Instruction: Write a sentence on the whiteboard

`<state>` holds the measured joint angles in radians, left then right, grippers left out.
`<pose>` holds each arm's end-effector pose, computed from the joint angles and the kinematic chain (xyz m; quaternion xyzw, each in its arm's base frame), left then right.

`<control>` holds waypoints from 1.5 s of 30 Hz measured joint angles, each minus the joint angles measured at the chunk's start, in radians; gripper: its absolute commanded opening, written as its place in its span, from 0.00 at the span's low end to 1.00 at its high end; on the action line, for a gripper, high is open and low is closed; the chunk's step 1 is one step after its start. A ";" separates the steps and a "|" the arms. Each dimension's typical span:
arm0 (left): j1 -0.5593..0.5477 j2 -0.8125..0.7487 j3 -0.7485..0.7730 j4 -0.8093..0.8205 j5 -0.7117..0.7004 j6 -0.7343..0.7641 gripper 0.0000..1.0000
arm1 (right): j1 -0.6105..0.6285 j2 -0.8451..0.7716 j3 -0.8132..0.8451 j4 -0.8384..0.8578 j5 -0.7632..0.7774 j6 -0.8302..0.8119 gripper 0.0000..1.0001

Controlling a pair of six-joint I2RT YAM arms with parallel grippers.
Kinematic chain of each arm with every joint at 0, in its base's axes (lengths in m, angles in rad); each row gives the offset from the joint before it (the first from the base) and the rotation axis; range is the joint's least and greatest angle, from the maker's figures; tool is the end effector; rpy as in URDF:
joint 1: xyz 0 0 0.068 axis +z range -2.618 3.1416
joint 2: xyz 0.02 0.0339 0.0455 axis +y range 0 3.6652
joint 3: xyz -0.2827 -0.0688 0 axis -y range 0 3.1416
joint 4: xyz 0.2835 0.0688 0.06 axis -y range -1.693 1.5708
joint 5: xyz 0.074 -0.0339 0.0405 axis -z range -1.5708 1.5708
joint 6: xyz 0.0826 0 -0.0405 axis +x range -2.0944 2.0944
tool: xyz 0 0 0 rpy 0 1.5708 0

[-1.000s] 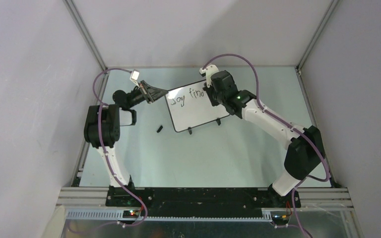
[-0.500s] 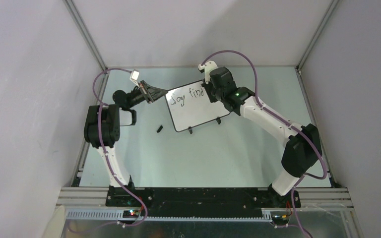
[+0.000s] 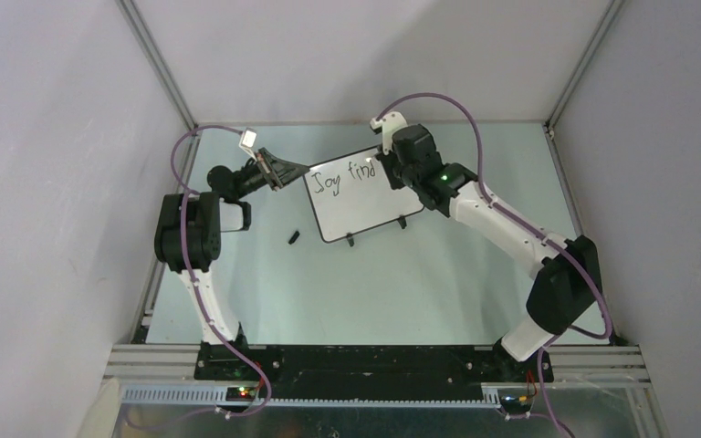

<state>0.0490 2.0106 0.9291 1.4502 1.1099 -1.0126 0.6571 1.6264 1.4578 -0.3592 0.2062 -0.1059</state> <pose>0.4330 -0.0528 0.1872 0.1315 0.6345 -0.5889 0.4831 0.3738 0.2670 0.3294 -0.2735 0.8196 0.0490 0.5011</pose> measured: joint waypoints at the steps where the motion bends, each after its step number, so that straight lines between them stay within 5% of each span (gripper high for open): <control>1: 0.000 0.000 0.000 0.000 0.000 0.000 0.00 | 0.000 -0.011 -0.005 0.002 0.000 0.000 0.00; 45: 0.000 0.000 0.000 0.000 0.000 0.000 0.00 | -0.025 -0.046 -0.104 0.040 0.015 0.035 0.00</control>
<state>0.0490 2.0106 0.9291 1.4502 1.1103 -1.0122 0.6323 1.5803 1.3540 -0.3195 0.2214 -0.0704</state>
